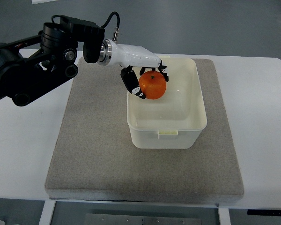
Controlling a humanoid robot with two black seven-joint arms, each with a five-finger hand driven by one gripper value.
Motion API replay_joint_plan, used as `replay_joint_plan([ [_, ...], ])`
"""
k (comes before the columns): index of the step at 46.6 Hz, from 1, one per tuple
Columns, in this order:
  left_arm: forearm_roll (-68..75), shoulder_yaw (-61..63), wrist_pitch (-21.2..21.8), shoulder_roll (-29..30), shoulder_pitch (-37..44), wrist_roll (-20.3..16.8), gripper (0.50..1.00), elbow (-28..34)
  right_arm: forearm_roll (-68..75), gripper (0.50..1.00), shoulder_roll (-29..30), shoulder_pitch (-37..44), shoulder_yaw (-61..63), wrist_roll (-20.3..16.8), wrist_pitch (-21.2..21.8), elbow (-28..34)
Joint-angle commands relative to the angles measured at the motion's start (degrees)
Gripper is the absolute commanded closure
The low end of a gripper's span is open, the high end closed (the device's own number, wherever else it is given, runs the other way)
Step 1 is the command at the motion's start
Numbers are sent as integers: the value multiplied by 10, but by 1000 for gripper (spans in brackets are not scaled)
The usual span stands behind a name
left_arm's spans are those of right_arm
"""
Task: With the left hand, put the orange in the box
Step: 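Carry the orange with the left hand over the white box, then open the left hand to drop the orange into the box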
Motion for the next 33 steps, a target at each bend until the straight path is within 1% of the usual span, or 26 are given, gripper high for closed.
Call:
replay_joint_plan([
  [1, 3, 0, 1, -11, 3, 0, 1000, 2, 0, 568, 0, 0, 0, 0, 0, 0],
  [5, 7, 0, 6, -21, 4, 1, 1000, 5, 0, 568, 0, 0, 0, 0, 0, 0],
  [10, 9, 2, 34, -28, 9, 2, 1000, 12, 0, 568, 0, 0, 0, 0, 0, 0],
  [11, 8, 3, 38, -28, 11, 2, 986, 13, 0, 568, 0, 0, 0, 0, 0, 0],
  [14, 9, 10, 47, -33, 14, 2, 933, 13, 0, 568, 0, 0, 0, 0, 0, 0],
  [18, 8, 16, 48, -34, 16, 2, 834, 12, 0, 568, 0, 0, 0, 0, 0, 0],
  [21, 8, 18, 48, -34, 17, 2, 774, 13, 0, 568, 0, 0, 0, 0, 0, 0],
  [24, 8, 18, 49, -35, 20, 2, 733, 12, 0, 568, 0, 0, 0, 0, 0, 0],
  [26, 8, 18, 49, -35, 20, 2, 718, 12, 0, 568, 0, 0, 0, 0, 0, 0],
  [27, 8, 18, 49, -35, 20, 2, 697, 13, 0, 568, 0, 0, 0, 0, 0, 0],
  [31, 5, 17, 49, -35, 20, 2, 562, 12, 0, 568, 0, 0, 0, 0, 0, 0],
  [33, 3, 17, 49, -34, 20, 2, 540, 12, 0, 568, 0, 0, 0, 0, 0, 0],
])
